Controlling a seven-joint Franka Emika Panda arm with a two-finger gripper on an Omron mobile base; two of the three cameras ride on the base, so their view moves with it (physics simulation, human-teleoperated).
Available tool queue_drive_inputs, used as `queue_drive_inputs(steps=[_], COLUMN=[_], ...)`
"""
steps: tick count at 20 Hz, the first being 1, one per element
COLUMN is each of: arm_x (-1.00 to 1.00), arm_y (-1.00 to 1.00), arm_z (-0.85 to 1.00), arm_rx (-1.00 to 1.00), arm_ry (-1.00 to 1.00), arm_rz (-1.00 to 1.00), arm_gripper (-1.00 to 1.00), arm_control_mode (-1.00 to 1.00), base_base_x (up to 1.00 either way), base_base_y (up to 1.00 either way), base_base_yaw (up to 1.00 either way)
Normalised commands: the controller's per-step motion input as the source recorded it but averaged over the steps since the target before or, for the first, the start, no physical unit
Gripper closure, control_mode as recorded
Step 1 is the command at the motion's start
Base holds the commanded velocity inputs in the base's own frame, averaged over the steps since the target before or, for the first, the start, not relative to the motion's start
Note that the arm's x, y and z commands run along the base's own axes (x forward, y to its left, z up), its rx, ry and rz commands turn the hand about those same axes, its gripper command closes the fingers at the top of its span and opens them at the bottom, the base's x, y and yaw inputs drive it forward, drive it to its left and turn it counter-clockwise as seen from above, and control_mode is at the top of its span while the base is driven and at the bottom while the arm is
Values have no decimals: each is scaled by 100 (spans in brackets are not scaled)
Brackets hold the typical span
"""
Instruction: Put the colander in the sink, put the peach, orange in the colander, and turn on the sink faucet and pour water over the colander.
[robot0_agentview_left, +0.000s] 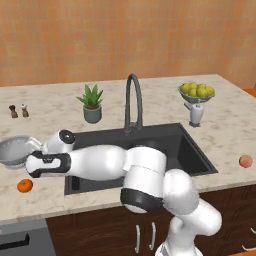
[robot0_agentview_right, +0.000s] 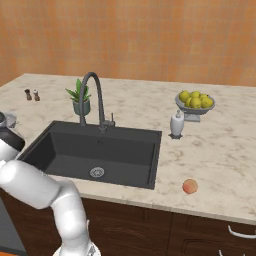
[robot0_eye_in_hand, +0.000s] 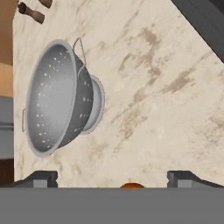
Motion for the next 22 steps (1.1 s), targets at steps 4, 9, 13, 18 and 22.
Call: queue_drive_inputs(steps=[4,9,13,18,22], arm_x=[26,38,33,28,24], arm_y=[17,15,30,40,33], arm_z=[0,5,21,24,11], arm_rx=[-3,-1,-3,-4,-3], arm_ry=[15,6,4,3,5], arm_rz=[0,0,0,0,0], arm_gripper=[-100,-100,-100,-100,-100], arm_control_mode=[-100,-100,-100,-100,-100], base_base_x=[0,0,0,0,0], base_base_y=[0,0,0,0,0], base_base_yaw=[0,0,0,0,0])
